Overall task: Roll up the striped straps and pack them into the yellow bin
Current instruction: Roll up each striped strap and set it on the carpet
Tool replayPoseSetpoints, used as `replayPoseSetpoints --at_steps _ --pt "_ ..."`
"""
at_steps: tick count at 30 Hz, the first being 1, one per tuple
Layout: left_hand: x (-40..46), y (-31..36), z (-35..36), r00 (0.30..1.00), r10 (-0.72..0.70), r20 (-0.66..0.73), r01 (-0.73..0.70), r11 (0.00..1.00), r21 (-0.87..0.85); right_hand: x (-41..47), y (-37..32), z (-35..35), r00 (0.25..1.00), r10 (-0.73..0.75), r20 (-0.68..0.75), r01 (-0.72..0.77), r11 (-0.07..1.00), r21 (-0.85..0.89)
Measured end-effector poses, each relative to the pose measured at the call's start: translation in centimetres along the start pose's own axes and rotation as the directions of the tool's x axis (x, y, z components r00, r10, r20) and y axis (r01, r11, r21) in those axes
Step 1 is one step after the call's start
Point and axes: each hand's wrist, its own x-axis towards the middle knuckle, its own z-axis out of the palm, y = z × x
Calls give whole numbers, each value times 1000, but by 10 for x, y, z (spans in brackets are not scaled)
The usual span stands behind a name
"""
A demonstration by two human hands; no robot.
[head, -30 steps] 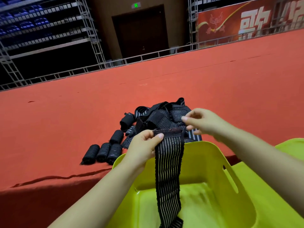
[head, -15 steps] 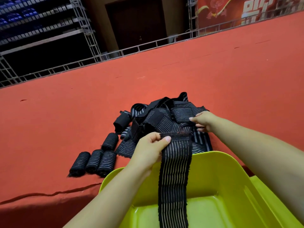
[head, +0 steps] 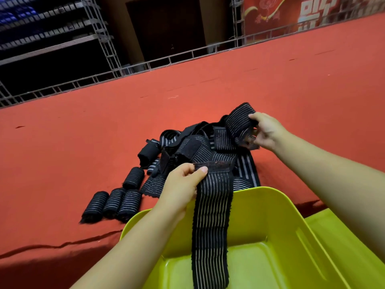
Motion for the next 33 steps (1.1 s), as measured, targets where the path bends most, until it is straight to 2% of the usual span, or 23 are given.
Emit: replayPoseSetpoints --at_steps 3,8,13,17,21,23,26,28,33 --pt "-1 4 0 998 12 -65 -12 1000 -7 -19 -18 -4 998 -2 59 -3 995 97" --pt "-16 20 3 988 32 -150 -53 989 -141 -52 -40 -16 989 -23 146 -5 982 188" --pt "-29 25 0 985 118 -127 -129 988 -81 -77 -60 -25 982 -75 172 31 968 248" --pt "-34 43 6 994 37 -105 -36 999 4 -96 -62 -32 986 -50 159 14 976 218" --pt "-30 65 22 996 -49 76 35 984 173 -112 -45 -39 984 16 175 -41 990 136" --pt "-24 72 33 990 39 132 -80 946 315 -117 -36 -43 984 -22 175 14 999 43" --pt "-20 78 44 951 240 194 -307 807 504 -121 -23 -52 972 -86 218 134 966 -219" --pt "-16 74 45 923 301 239 -384 768 513 -120 -20 -58 945 -88 314 199 919 -339" --pt "-13 55 46 889 328 320 -446 777 444 -119 -20 -68 823 2 569 353 783 -513"
